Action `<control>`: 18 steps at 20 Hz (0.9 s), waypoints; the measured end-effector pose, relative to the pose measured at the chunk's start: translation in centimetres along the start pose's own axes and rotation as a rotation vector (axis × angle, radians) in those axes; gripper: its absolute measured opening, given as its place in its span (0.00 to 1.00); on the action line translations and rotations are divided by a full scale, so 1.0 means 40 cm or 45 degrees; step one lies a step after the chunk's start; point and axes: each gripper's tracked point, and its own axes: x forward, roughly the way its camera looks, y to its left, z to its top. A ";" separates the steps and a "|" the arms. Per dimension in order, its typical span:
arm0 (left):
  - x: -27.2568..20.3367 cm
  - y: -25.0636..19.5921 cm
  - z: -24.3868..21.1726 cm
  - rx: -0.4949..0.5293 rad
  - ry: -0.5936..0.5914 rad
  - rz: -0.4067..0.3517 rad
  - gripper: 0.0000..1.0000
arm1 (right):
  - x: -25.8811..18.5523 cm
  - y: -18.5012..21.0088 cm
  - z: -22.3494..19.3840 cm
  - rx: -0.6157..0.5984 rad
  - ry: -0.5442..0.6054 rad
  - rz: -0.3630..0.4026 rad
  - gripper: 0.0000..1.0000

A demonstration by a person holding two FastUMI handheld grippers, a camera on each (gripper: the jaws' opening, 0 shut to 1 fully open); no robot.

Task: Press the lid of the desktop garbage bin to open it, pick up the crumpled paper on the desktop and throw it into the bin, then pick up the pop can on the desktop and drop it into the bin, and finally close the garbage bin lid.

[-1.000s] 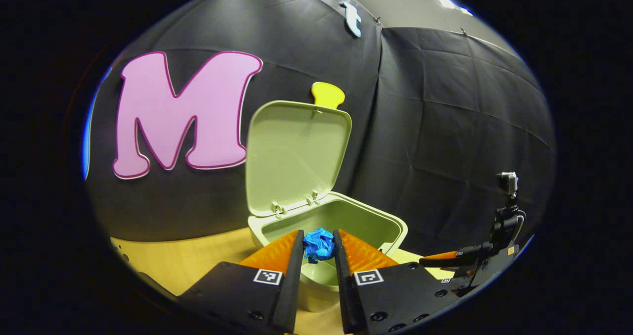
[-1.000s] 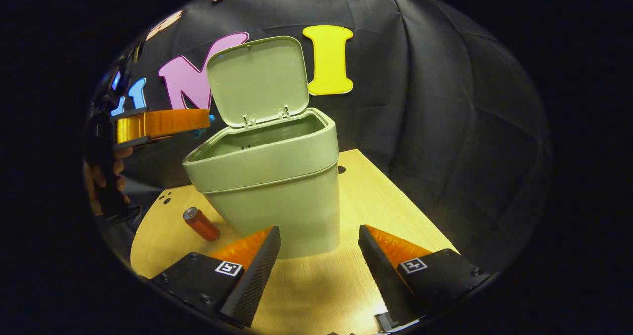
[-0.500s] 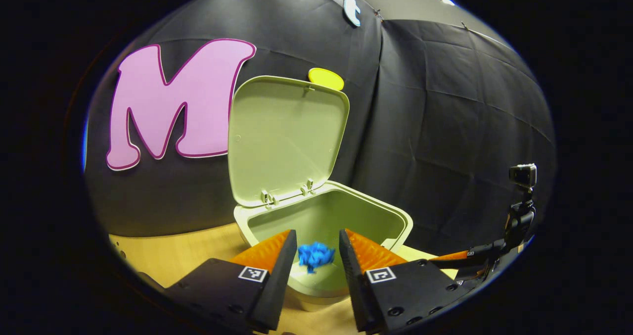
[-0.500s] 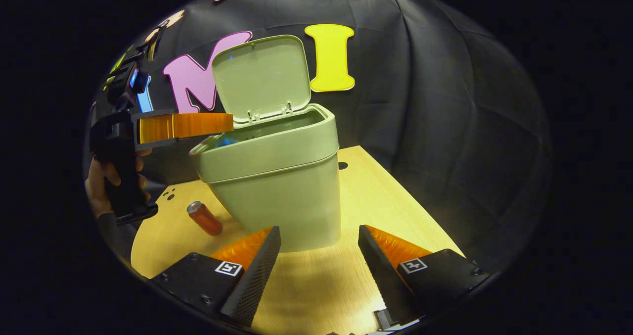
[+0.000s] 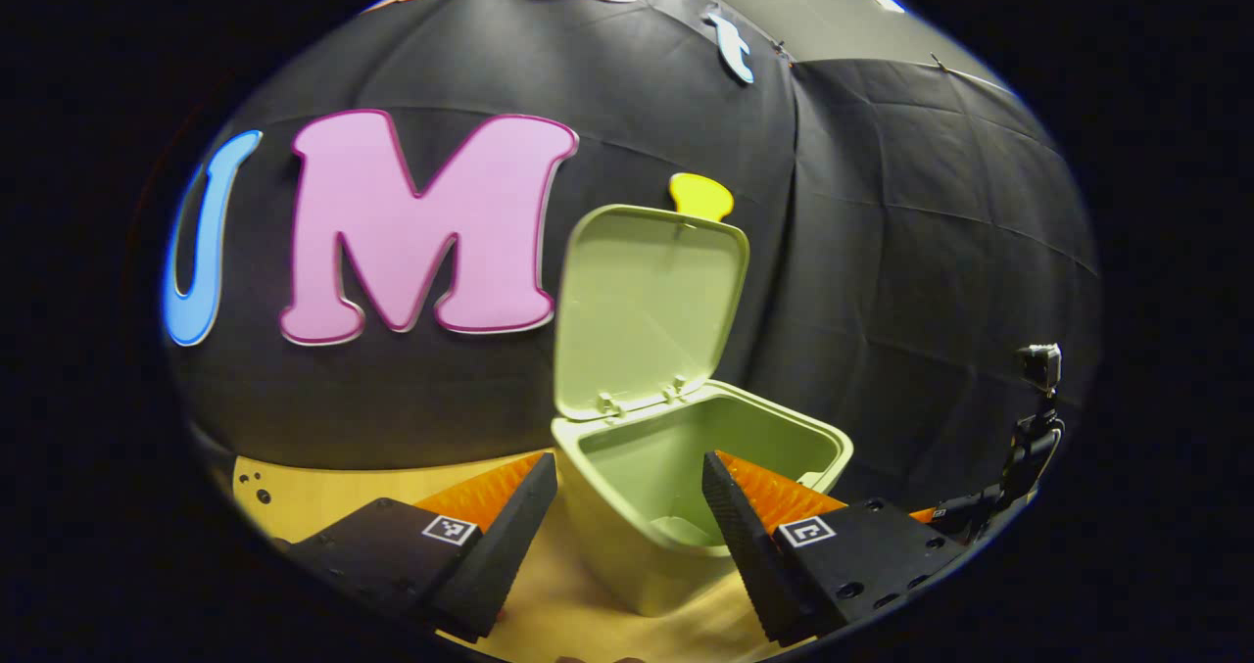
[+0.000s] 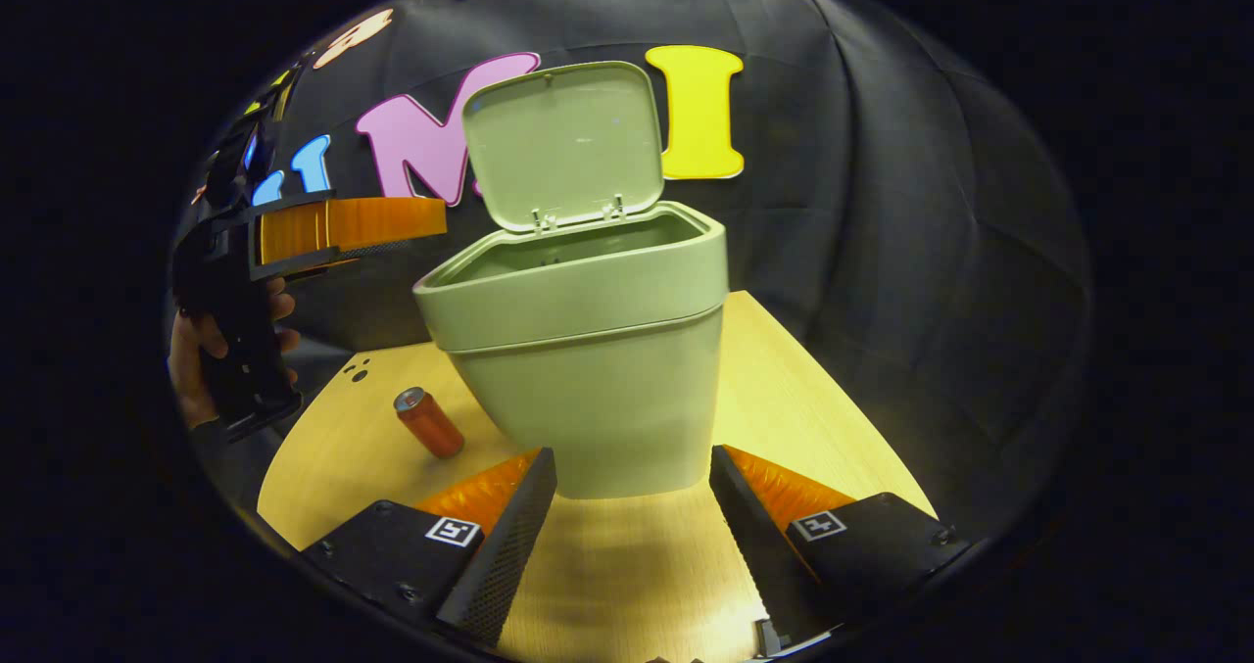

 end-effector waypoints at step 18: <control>-0.547 0.483 -0.295 -0.133 0.179 0.747 0.96 | 0.116 0.464 -0.137 -0.343 0.022 0.467 0.99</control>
